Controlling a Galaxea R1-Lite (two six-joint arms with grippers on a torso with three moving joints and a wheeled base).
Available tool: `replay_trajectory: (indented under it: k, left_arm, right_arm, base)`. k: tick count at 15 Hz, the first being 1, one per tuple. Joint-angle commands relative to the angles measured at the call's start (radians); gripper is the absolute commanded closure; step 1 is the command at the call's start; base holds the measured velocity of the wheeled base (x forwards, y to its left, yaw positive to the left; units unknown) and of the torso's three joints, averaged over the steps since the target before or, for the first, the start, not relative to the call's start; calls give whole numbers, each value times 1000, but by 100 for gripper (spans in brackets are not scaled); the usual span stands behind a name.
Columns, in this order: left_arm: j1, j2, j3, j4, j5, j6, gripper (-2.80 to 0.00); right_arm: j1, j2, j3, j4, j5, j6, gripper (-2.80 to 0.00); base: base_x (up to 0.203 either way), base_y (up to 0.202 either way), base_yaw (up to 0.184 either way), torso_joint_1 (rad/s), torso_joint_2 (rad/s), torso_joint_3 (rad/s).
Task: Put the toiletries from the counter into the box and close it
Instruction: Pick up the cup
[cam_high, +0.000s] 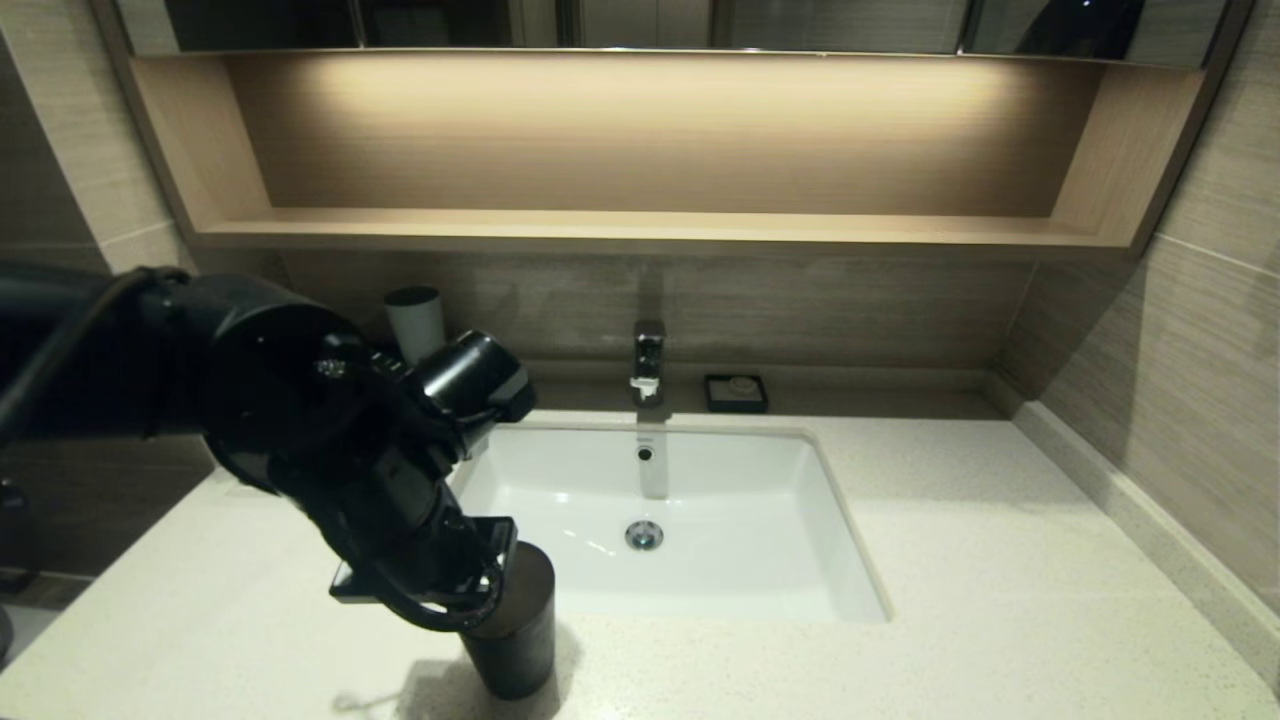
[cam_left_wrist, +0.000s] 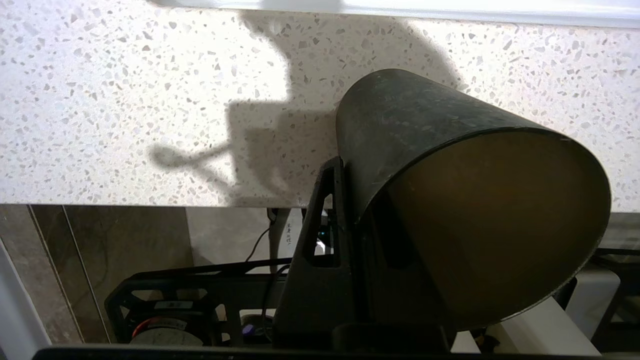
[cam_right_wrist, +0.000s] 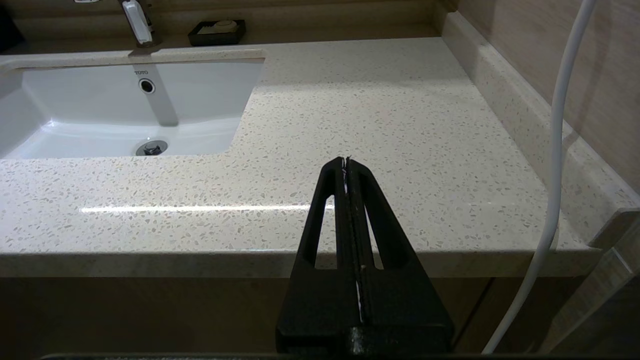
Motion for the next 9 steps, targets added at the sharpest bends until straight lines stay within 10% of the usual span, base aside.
replay_trajectory:
  k: [1, 9]
  left_arm:
    - [2, -61, -27, 42, 1, -4, 0]
    - [287, -123, -66, 154, 41, -36, 0]
  right_arm:
    - [0, 2, -1, -1, 0, 1, 0]
    - [0, 2, 0, -1, 0, 1, 0]
  base:
    - [0, 0, 0, 0, 0, 0]
    - [0, 0, 0, 0, 0, 0]
